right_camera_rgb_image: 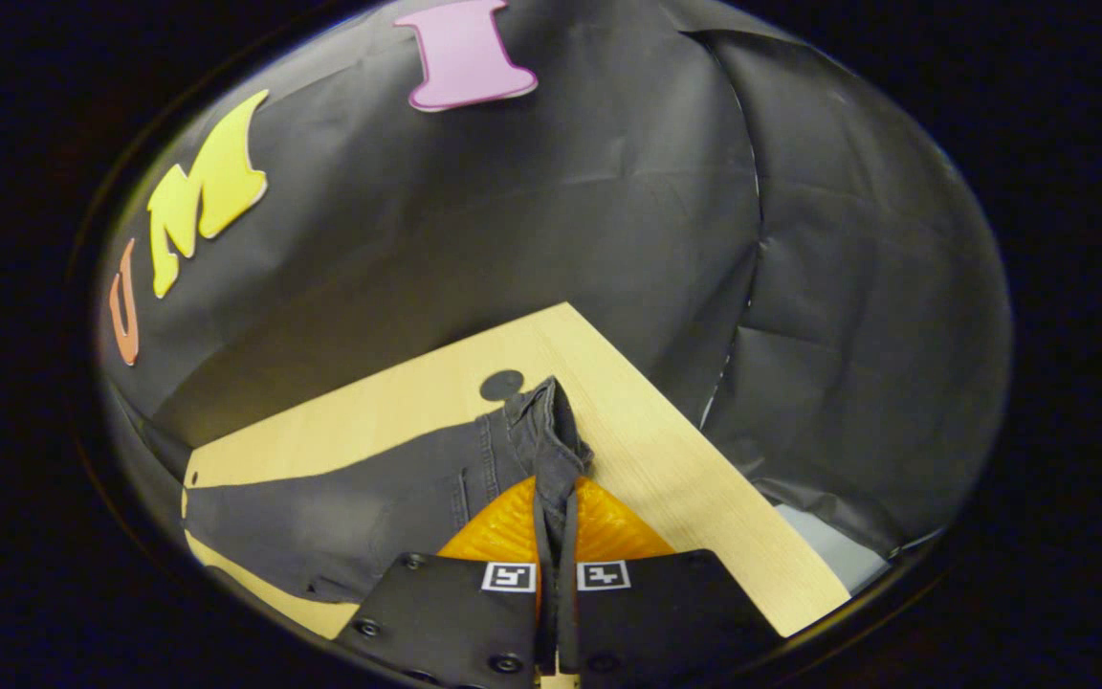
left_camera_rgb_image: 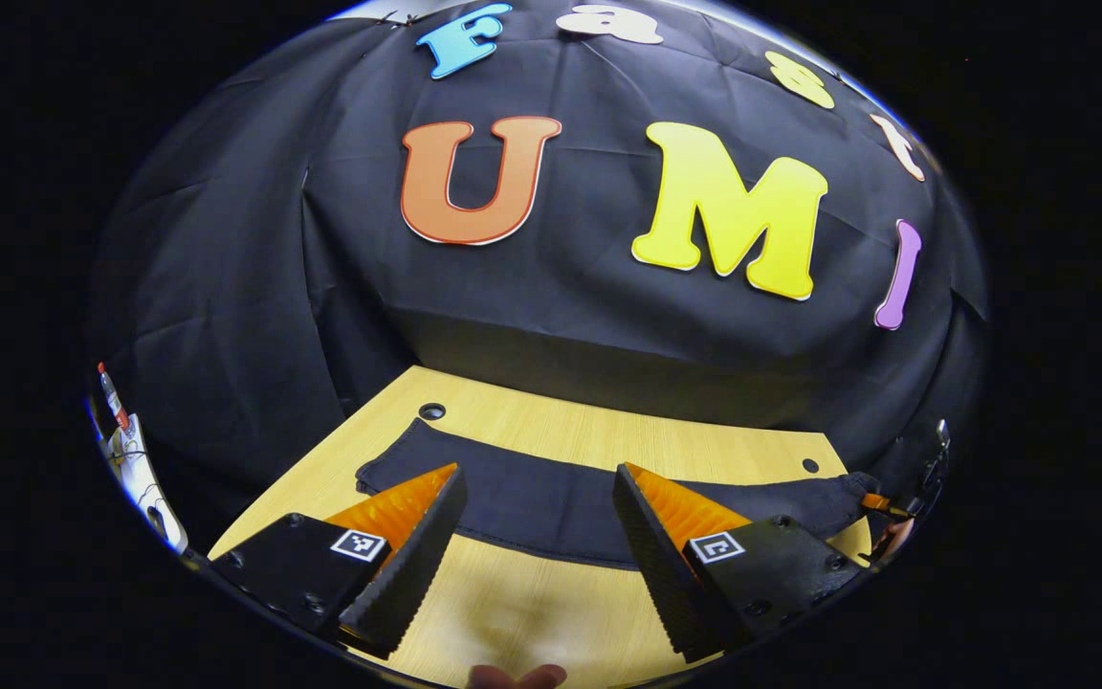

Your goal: Grasp the waist and the cuffs of the jeans and fold them to make the two legs overlap; first hold the waist and fold one-third of the jeans toward the cuffs, then hold the cuffs and fold the remaining one-third in the same direction to finish folding.

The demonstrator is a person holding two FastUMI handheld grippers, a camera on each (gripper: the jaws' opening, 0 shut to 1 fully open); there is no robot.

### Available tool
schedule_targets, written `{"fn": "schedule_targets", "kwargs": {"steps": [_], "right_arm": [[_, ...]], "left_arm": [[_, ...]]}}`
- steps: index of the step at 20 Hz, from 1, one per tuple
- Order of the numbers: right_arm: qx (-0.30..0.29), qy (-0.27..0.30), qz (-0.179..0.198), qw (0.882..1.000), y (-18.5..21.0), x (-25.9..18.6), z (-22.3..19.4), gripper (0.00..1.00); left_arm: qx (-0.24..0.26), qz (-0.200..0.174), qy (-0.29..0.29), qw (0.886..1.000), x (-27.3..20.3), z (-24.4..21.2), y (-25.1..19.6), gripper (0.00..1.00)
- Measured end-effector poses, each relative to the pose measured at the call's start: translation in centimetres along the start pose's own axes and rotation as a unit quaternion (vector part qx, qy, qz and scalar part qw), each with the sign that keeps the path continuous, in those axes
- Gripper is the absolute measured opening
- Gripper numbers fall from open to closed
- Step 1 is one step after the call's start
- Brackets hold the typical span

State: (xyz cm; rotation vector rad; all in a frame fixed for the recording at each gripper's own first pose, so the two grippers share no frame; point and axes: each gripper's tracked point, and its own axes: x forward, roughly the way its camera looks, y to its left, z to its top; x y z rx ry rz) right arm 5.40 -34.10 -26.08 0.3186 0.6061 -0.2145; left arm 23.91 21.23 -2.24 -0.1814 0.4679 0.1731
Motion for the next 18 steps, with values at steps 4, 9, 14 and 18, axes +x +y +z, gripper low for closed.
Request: {"fn": "schedule_targets", "kwargs": {"steps": [4, 9, 14, 18], "right_arm": [[-0.029, -0.040, 0.023, 0.999, 6.5, -5.0, 4.2, 0.01], [-0.088, -0.077, 0.081, 0.990, 19.1, -11.0, 6.1, 0.01], [-0.122, -0.067, 0.145, 0.980, 32.1, -13.8, 2.4, 0.01], [-0.132, -0.049, 0.169, 0.975, 39.5, -12.9, -3.0, 0.01]], "left_arm": [[-0.012, 0.007, -0.011, 1.000, -0.5, -0.3, 2.3, 0.99], [-0.037, 0.020, -0.024, 0.999, -1.2, -1.2, 6.1, 0.99], [-0.089, 0.045, -0.011, 0.995, -3.0, -3.2, 11.1, 0.99], [-0.106, 0.079, -0.011, 0.991, -4.9, -4.1, 15.7, 0.99]]}}
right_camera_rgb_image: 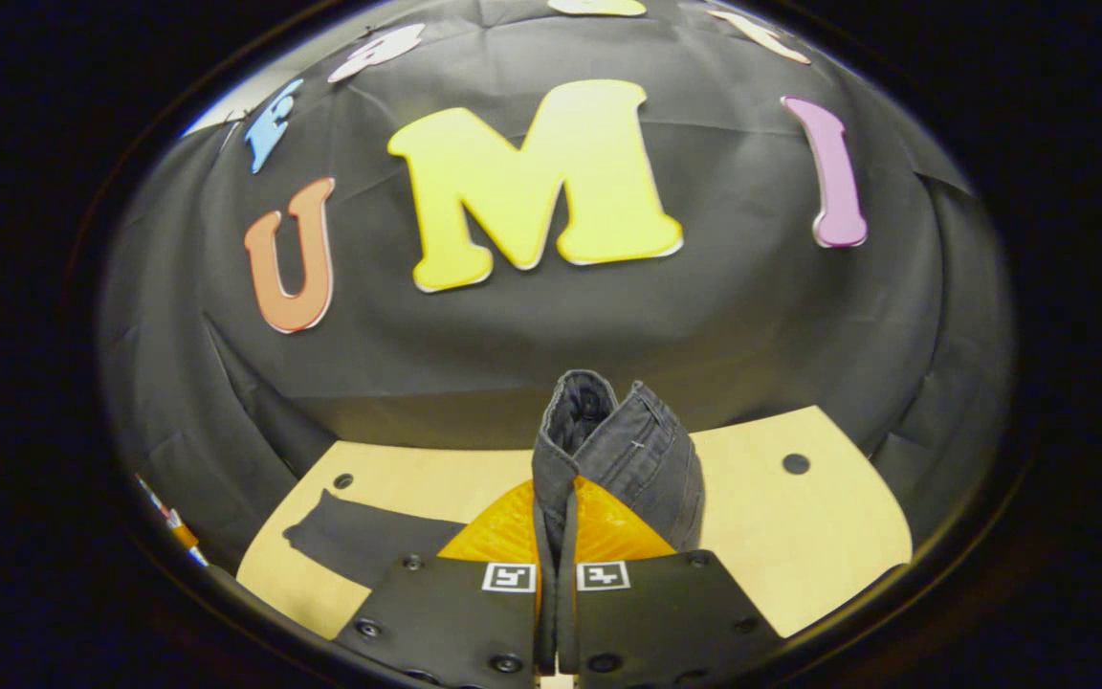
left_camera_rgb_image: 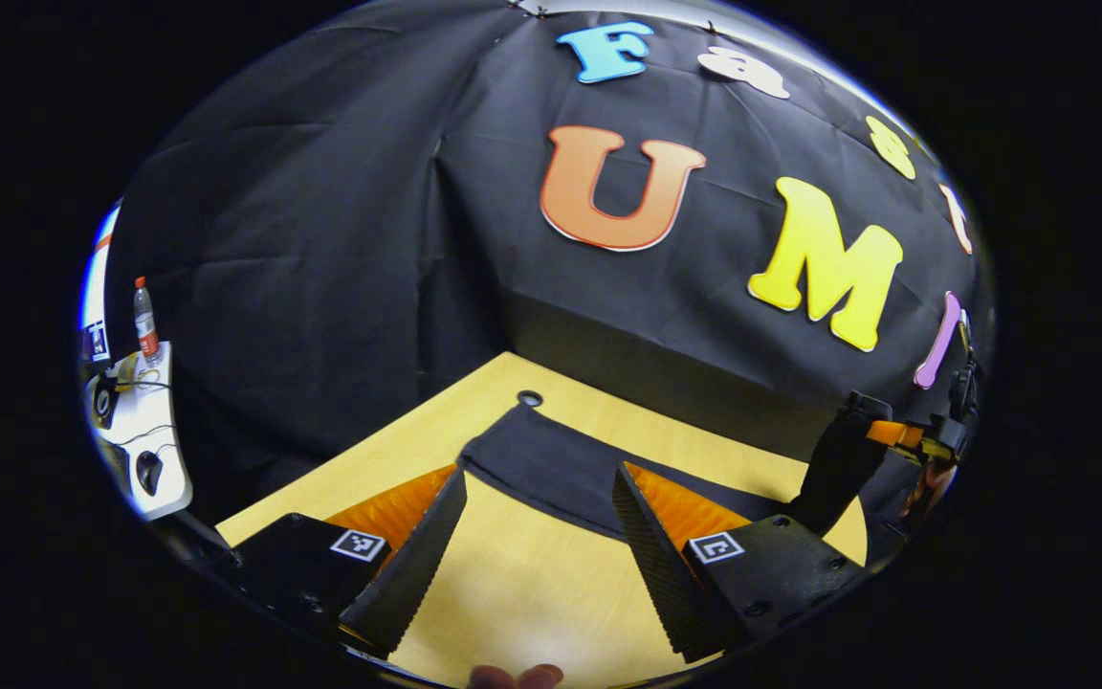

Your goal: Grasp the waist and the cuffs of the jeans and fold them to make the two legs overlap; first hold the waist and fold one-third of the jeans toward the cuffs, then hold the cuffs and fold the remaining one-third in the same direction to finish folding.

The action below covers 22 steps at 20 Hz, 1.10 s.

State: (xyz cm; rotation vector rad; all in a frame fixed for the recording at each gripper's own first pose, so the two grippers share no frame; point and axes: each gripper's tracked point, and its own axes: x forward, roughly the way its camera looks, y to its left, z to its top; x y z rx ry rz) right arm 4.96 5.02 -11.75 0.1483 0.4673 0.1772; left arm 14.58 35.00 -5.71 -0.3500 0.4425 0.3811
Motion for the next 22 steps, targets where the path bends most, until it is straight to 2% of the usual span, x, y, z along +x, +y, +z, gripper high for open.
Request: {"fn": "schedule_targets", "kwargs": {"steps": [3, 6, 10, 13, 15, 19, 20, 22], "right_arm": [[-0.030, 0.028, 0.019, 0.999, 5.4, 2.7, -5.3, 0.01], [-0.067, 0.070, 0.030, 0.995, 9.1, 5.5, -12.0, 0.01], [-0.099, 0.142, 0.016, 0.985, 11.0, 9.6, -20.7, 0.01], [-0.120, 0.160, 0.004, 0.980, 11.5, 10.7, -22.5, 0.00], [-0.122, 0.174, 0.009, 0.977, 11.9, 10.5, -23.2, 0.02], [-0.101, 0.185, 0.056, 0.976, 13.2, 9.4, -23.4, 0.29], [-0.093, 0.189, 0.066, 0.975, 13.5, 9.1, -23.4, 0.41], [-0.073, 0.197, 0.088, 0.974, 14.1, 7.8, -22.8, 0.47]], "left_arm": [[-0.028, 0.021, 0.010, 0.999, -0.7, -0.2, 2.8, 0.99], [-0.037, 0.034, 0.016, 0.999, -1.5, -0.5, 4.9, 0.99], [-0.054, 0.050, 0.027, 0.997, -1.7, -1.0, 7.1, 0.99], [-0.064, 0.056, 0.035, 0.996, -1.5, -1.3, 7.8, 0.99], [-0.075, 0.058, 0.038, 0.995, -1.3, -1.7, 8.2, 0.99], [-0.100, 0.055, 0.054, 0.992, 0.1, -2.5, 8.3, 0.99], [-0.102, 0.053, 0.055, 0.992, 0.4, -2.5, 8.3, 0.99], [-0.100, 0.050, 0.052, 0.992, 1.0, -2.1, 8.4, 0.99]]}}
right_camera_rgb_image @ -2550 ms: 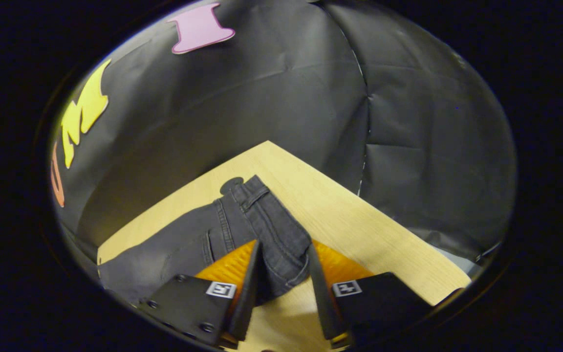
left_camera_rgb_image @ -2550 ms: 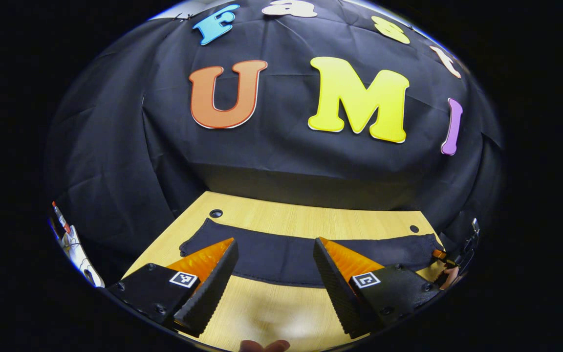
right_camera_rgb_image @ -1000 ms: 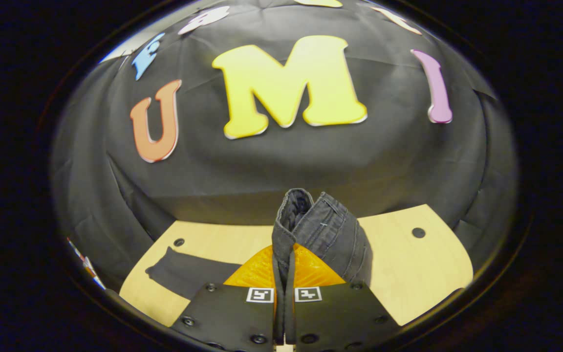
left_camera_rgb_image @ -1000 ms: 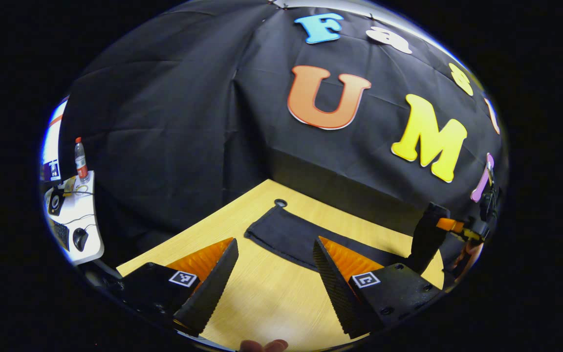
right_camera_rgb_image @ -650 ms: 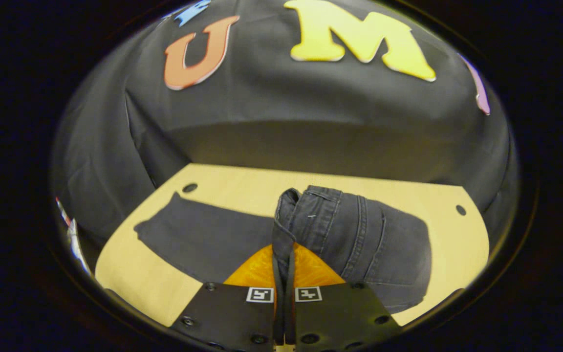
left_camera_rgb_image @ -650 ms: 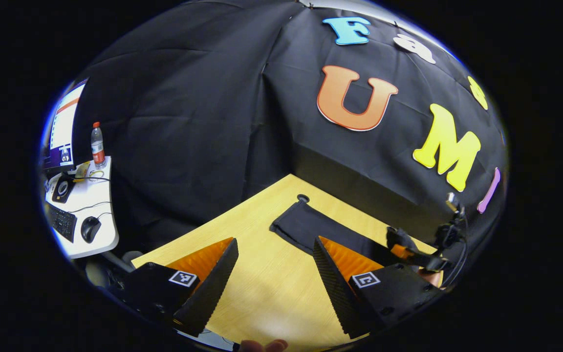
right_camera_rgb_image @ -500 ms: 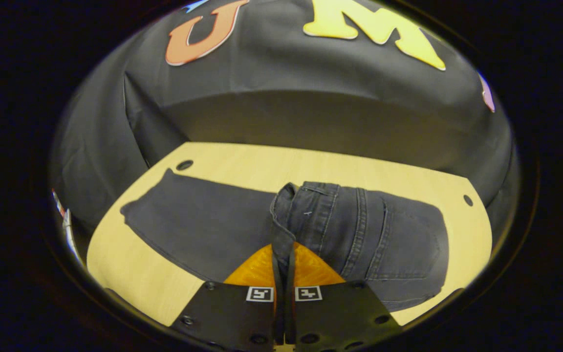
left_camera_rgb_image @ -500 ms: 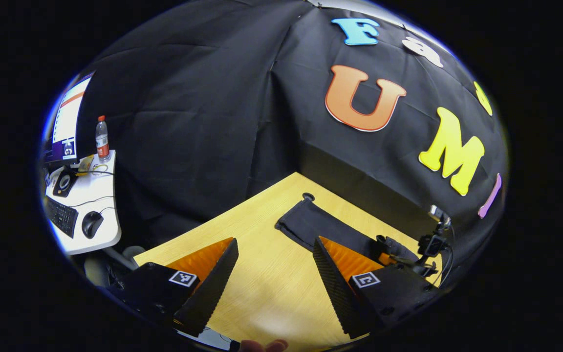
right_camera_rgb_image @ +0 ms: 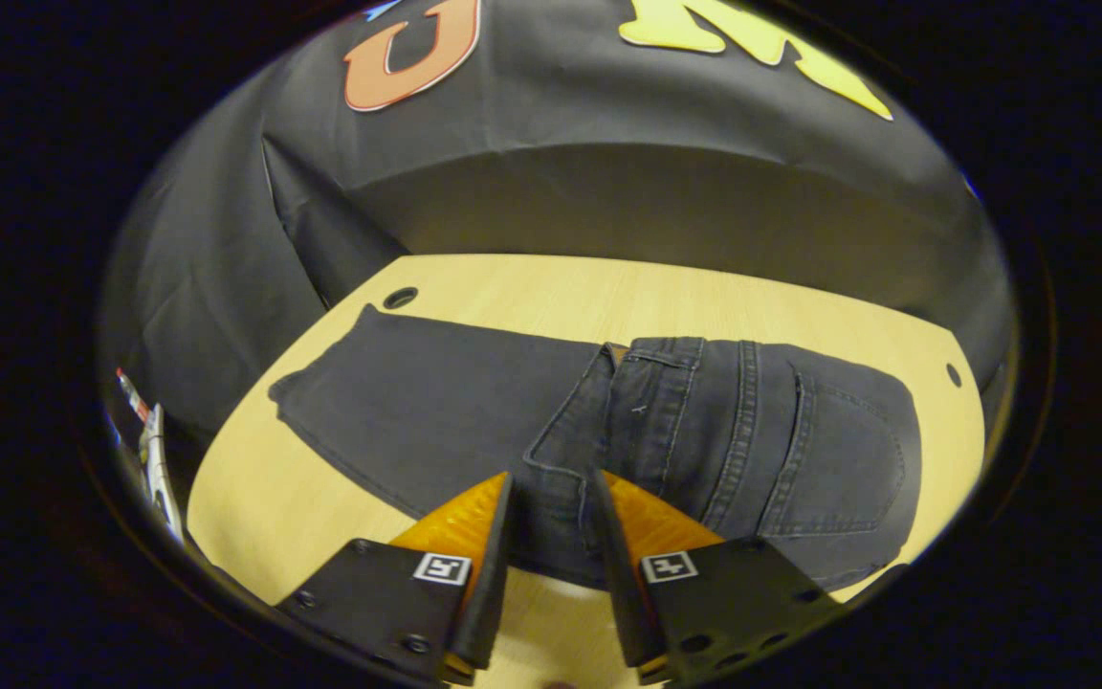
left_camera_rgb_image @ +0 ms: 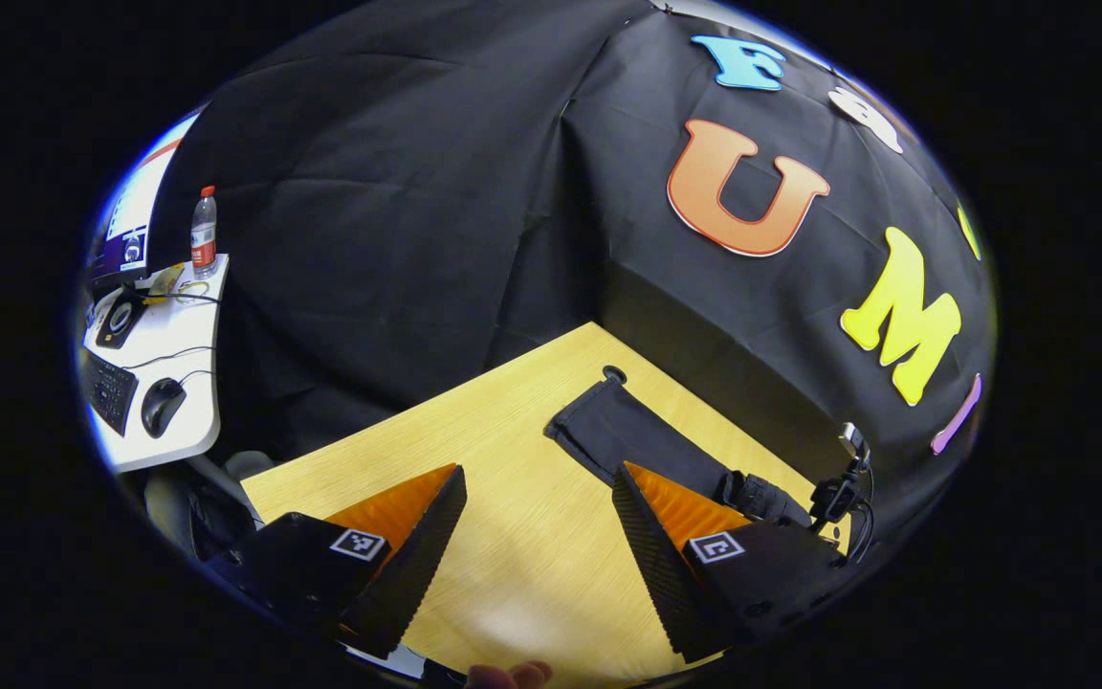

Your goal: Grasp the waist and the cuffs of the jeans and fold them to make the two legs overlap; first hold the waist and fold one-third of the jeans toward the cuffs, then hold the cuffs and fold the remaining one-third in the same direction to finish folding.

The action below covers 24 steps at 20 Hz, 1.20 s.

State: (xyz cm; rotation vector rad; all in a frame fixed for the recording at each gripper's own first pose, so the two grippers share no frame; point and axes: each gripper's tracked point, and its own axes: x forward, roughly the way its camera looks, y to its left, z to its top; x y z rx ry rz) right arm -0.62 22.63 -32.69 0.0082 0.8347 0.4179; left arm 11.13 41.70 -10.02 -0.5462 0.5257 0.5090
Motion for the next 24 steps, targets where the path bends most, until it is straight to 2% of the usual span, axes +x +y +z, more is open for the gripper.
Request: {"fn": "schedule_targets", "kwargs": {"steps": [3, 6, 7, 9, 11, 12, 13, 14, 15, 18, 20, 24], "right_arm": [[0.001, -0.004, 0.035, 0.999, 0.6, -3.7, 0.6, 0.93], [-0.021, -0.039, 0.054, 0.998, -0.1, -9.6, 3.2, 0.94], [-0.030, -0.051, 0.058, 0.997, -0.6, -11.7, 4.1, 0.99], [-0.046, -0.071, 0.060, 0.995, -1.9, -15.7, 5.2, 0.99], [-0.058, -0.086, 0.049, 0.993, -3.8, -19.3, 5.7, 0.98], [-0.059, -0.092, 0.040, 0.993, -4.9, -20.8, 5.8, 0.94], [-0.056, -0.094, 0.030, 0.994, -6.1, -22.2, 5.8, 0.98], [-0.049, -0.093, 0.022, 0.994, -7.2, -23.2, 5.6, 0.98], [-0.042, -0.092, 0.012, 0.995, -8.3, -24.1, 5.5, 0.94], [-0.027, -0.097, -0.024, 0.995, -11.5, -25.9, 5.4, 0.93], [-0.013, -0.098, -0.036, 0.994, -12.6, -26.5, 5.1, 0.94], [0.010, -0.095, -0.049, 0.994, -14.2, -26.9, 4.8, 0.94]], "left_arm": [[-0.012, -0.043, 0.011, 0.999, 1.8, 0.0, -1.4, 0.99], [-0.079, -0.099, 0.051, 0.991, 5.0, -1.3, -3.0, 0.99], [-0.115, -0.119, 0.068, 0.984, 6.2, -1.8, -3.7, 0.99], [-0.190, -0.147, 0.106, 0.965, 8.8, -2.5, -4.9, 0.99], [-0.255, -0.156, 0.132, 0.945, 12.2, -2.9, -5.3, 0.99], [-0.274, -0.159, 0.139, 0.938, 13.9, -3.2, -5.5, 0.99], [-0.288, -0.149, 0.143, 0.935, 15.7, -3.7, -5.2, 0.99], [-0.303, -0.141, 0.153, 0.930, 17.5, -4.1, -5.2, 0.99], [-0.319, -0.136, 0.161, 0.924, 18.8, -4.4, -5.2, 0.99], [-0.351, -0.118, 0.176, 0.912, 21.2, -5.0, -5.0, 0.99], [-0.355, -0.101, 0.185, 0.911, 22.7, -5.7, -4.8, 1.00], [-0.350, -0.101, 0.182, 0.913, 24.2, -5.4, -5.7, 0.97]]}}
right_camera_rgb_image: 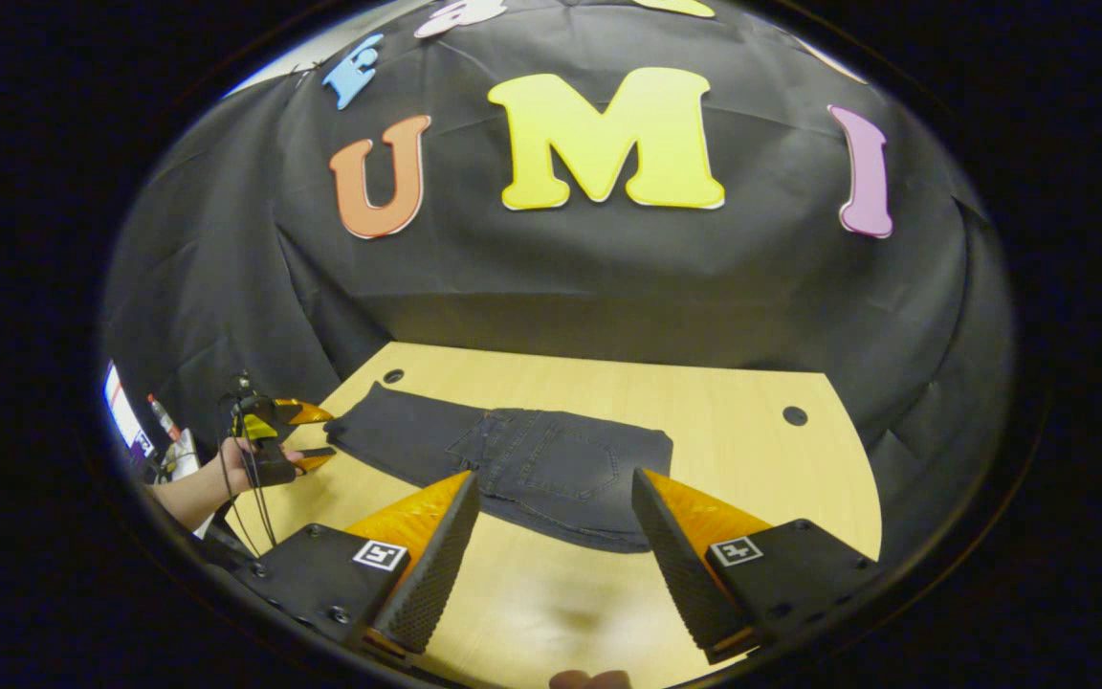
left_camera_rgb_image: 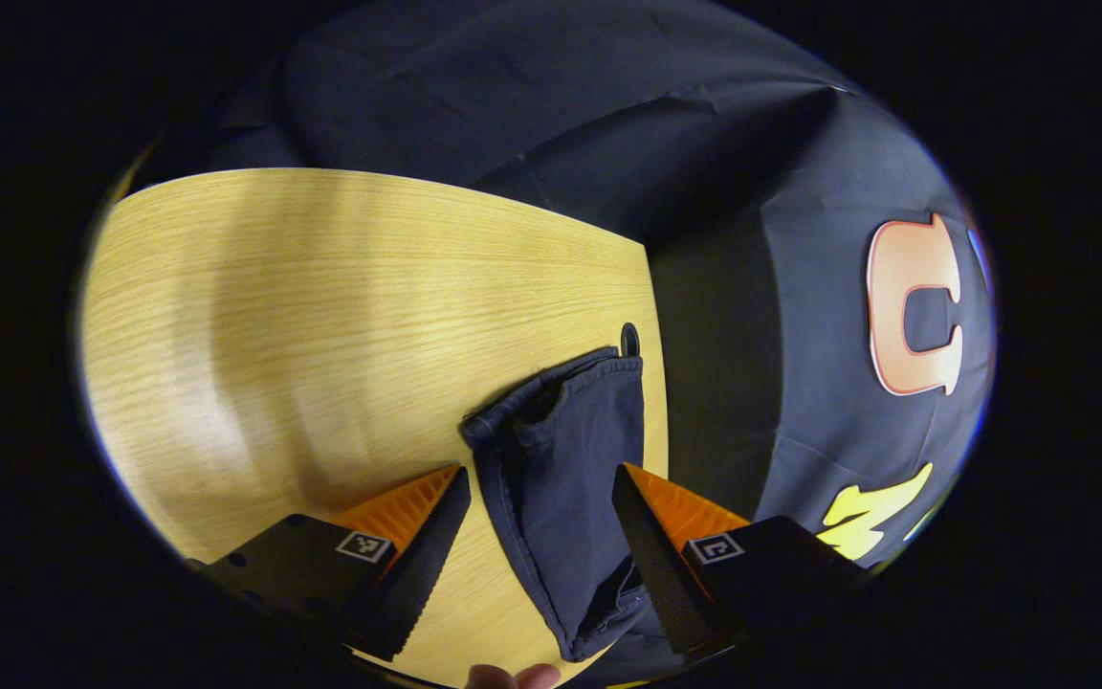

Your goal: Grasp the waist and the cuffs of the jeans and fold them to make the two legs overlap; first hold the waist and fold one-third of the jeans toward the cuffs, then hold the cuffs and fold the remaining one-third in the same direction to finish folding.

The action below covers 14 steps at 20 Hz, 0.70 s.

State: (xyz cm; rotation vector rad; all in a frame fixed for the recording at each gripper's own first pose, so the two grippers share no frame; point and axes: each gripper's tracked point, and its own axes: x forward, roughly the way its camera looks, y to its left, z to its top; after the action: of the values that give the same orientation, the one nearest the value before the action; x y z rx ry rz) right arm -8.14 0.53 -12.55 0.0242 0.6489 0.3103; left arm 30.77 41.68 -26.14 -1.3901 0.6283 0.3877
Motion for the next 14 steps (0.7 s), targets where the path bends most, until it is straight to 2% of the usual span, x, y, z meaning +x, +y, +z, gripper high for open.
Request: {"fn": "schedule_targets", "kwargs": {"steps": [3, 5, 7, 8, 9, 10, 11, 12, 13, 14], "right_arm": [[0.004, 0.002, -0.005, 1.000, -0.6, 0.2, 0.0, 0.94], [0.006, 0.005, -0.008, 1.000, -0.9, 0.2, -0.1, 1.00], [0.006, 0.010, -0.011, 1.000, -0.9, 0.1, -0.3, 0.99], [0.007, 0.013, -0.014, 1.000, -1.0, 0.1, -0.4, 0.99], [0.007, 0.015, -0.019, 1.000, -1.2, 0.0, -0.3, 0.99], [0.008, 0.016, -0.023, 1.000, -1.6, 0.1, -0.5, 0.99], [0.010, 0.016, -0.028, 0.999, -2.3, -0.1, -0.6, 0.94], [0.013, 0.015, -0.033, 0.999, -3.0, -0.5, -0.6, 0.99], [0.016, 0.014, -0.038, 0.999, -3.4, -0.9, -0.6, 0.99], [0.019, 0.013, -0.043, 0.999, -3.6, -1.3, -0.6, 0.99]], "left_arm": [[0.001, -0.011, -0.003, 1.000, 0.9, 0.1, -0.8, 0.97], [-0.014, -0.031, -0.009, 0.999, 1.8, 0.5, -1.4, 0.97], [-0.044, -0.061, -0.014, 0.997, 2.5, 0.7, -2.2, 0.93], [-0.063, -0.069, -0.022, 0.995, 3.0, 1.2, -2.4, 1.00], [-0.069, -0.072, -0.028, 0.995, 3.3, 1.5, -2.4, 0.89], [-0.063, -0.066, -0.028, 0.995, 4.0, 1.4, -1.8, 0.86], [-0.055, -0.063, -0.026, 0.996, 4.3, 1.2, -1.5, 0.70], [-0.047, -0.061, -0.028, 0.997, 4.5, 1.2, -1.5, 0.55], [-0.035, -0.051, -0.029, 0.998, 4.9, 1.3, -1.2, 0.40], [-0.025, -0.041, -0.031, 0.998, 4.9, 1.1, -0.9, 0.34]]}}
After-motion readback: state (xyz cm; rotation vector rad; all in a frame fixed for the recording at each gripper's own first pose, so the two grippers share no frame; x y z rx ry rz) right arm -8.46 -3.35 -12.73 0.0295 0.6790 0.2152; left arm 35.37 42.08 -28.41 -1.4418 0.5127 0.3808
